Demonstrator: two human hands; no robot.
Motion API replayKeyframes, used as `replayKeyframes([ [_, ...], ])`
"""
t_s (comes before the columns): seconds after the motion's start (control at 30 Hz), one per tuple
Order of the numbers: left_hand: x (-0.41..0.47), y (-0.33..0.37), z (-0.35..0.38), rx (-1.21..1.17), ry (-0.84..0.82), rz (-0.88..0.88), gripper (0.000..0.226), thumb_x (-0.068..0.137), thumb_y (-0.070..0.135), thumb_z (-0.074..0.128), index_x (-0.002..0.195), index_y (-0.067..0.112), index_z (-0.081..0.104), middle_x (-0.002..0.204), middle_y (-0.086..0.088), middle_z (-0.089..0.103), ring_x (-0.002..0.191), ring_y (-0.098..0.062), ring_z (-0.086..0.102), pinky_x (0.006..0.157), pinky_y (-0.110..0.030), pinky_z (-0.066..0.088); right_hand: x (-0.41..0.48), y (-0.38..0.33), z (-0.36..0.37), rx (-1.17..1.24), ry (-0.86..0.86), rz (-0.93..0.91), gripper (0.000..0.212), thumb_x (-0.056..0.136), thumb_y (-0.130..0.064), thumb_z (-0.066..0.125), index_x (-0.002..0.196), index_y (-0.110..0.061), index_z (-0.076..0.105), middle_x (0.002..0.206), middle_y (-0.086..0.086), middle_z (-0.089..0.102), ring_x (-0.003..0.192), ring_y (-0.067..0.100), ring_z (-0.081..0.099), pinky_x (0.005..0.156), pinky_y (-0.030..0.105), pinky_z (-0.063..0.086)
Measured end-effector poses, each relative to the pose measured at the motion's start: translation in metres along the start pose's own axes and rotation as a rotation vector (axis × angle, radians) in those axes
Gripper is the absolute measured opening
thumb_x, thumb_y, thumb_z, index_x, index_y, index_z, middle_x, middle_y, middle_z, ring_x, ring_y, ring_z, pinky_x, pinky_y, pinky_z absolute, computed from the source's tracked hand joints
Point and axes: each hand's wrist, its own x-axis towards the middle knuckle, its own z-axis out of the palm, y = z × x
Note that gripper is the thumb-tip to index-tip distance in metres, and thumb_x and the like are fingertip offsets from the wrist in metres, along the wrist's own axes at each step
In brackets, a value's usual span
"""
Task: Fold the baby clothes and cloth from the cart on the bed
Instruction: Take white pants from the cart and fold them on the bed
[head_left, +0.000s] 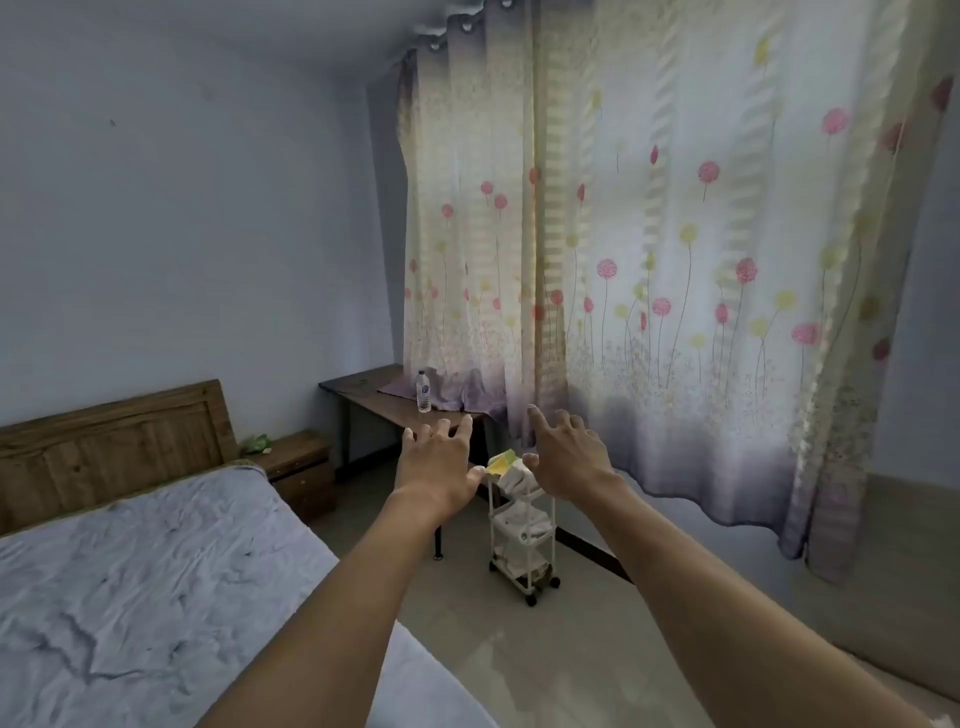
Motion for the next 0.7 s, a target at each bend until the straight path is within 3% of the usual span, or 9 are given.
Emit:
replayKeyframes([
  [0.23, 0.083, 0.067, 0.02, 0.028, -0.032, 0.003, 0.089, 0.099, 0.061, 0.06, 0.169, 0.026, 0.018, 0.168, -0.014, 0.036, 0.153, -0.042, 0.036, 0.126, -0.06, 0.028, 0.068, 0.066, 0.005, 0.022, 0.0, -0.005, 0.081, 0.105, -0.046, 0.058, 0.169, -0.024, 0.013, 0.169, 0.02, 0.025, 0.154, 0.04, 0.028, 0.119, 0.052, 0.037],
  [0.47, 0.158, 0.118, 0.039, -0.049, -0.047, -0.001, 0.085, 0.102, 0.055, 0.062, 0.168, 0.021, 0.022, 0.168, -0.017, 0.033, 0.155, -0.04, 0.029, 0.126, -0.05, 0.033, 0.121, 0.149, 0.015, 0.025, 0.031, 0.026, 0.073, 0.103, -0.044, 0.062, 0.162, -0.022, 0.026, 0.162, 0.018, 0.036, 0.145, 0.038, 0.04, 0.112, 0.051, 0.046],
  [0.7, 0.218, 0.129, 0.073, -0.02, -0.063, -0.01, 0.084, 0.1, 0.058, 0.061, 0.167, 0.022, 0.025, 0.164, -0.015, 0.037, 0.151, -0.039, 0.035, 0.125, -0.051, 0.034, 0.168, 0.187, 0.045, 0.011, -0.02, 0.05, 0.079, 0.104, -0.045, 0.058, 0.167, -0.02, 0.018, 0.164, 0.021, 0.033, 0.148, 0.039, 0.038, 0.116, 0.051, 0.041],
])
